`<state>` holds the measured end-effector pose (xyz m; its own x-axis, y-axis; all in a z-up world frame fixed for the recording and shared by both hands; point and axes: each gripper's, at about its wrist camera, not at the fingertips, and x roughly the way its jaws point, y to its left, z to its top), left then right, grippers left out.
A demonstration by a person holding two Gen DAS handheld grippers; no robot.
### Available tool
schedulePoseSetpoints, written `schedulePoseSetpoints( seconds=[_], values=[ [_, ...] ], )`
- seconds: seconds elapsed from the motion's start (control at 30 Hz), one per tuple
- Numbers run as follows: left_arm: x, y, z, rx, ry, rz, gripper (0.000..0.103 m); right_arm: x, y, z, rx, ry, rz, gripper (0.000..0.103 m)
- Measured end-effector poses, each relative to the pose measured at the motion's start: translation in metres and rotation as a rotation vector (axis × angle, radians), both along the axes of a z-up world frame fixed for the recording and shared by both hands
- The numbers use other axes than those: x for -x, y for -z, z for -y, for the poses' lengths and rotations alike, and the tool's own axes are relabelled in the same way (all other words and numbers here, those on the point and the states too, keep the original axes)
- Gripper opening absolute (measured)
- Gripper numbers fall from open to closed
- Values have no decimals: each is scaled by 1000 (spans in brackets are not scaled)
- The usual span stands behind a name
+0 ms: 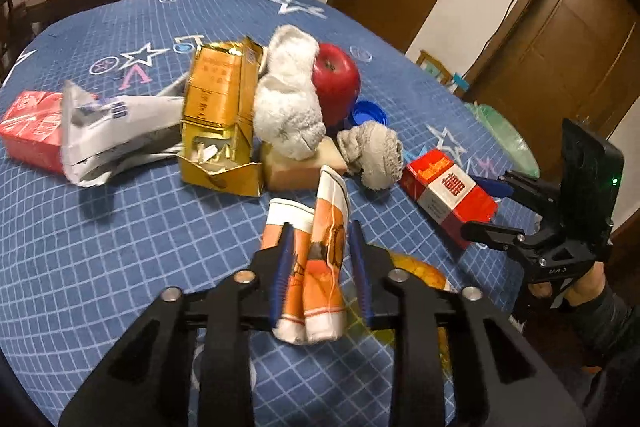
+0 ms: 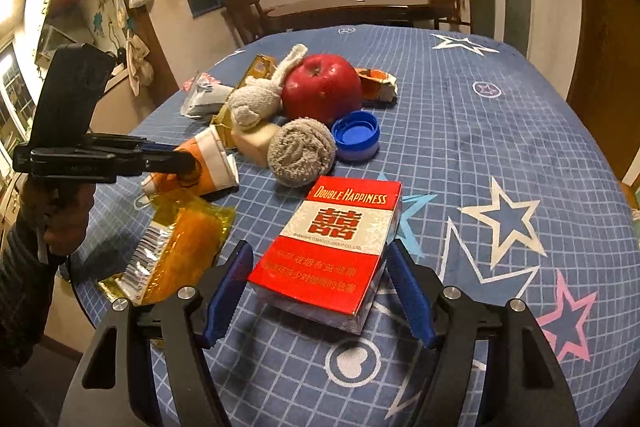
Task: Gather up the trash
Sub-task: 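Grasp the orange-white packet with the left tool while the right tool grasps the Double Happiness pack, then lift both items and carry them over the green bin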
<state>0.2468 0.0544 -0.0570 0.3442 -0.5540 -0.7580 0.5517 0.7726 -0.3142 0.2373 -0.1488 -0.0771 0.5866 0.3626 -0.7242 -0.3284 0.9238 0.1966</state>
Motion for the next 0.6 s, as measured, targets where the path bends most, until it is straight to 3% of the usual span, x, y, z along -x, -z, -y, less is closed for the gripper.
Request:
schedulePoseSetpoints(
  seconds=[0.23, 0.3, 0.47, 0.6],
  values=[
    [-10, 7, 13, -55, -1, -34, 33, -18, 11, -3, 22, 30, -69, 73],
    [-10, 6, 15, -73, -9, -29, 30, -22, 9, -6, 32, 42, -73, 74],
    [3, 4, 30, -146, -19, 40, 13, -32, 12, -18, 86, 58, -85, 72],
    [9, 3, 29, -152, -61, 74, 10, -28, 11, -21, 103, 68, -37, 69]
  ],
)
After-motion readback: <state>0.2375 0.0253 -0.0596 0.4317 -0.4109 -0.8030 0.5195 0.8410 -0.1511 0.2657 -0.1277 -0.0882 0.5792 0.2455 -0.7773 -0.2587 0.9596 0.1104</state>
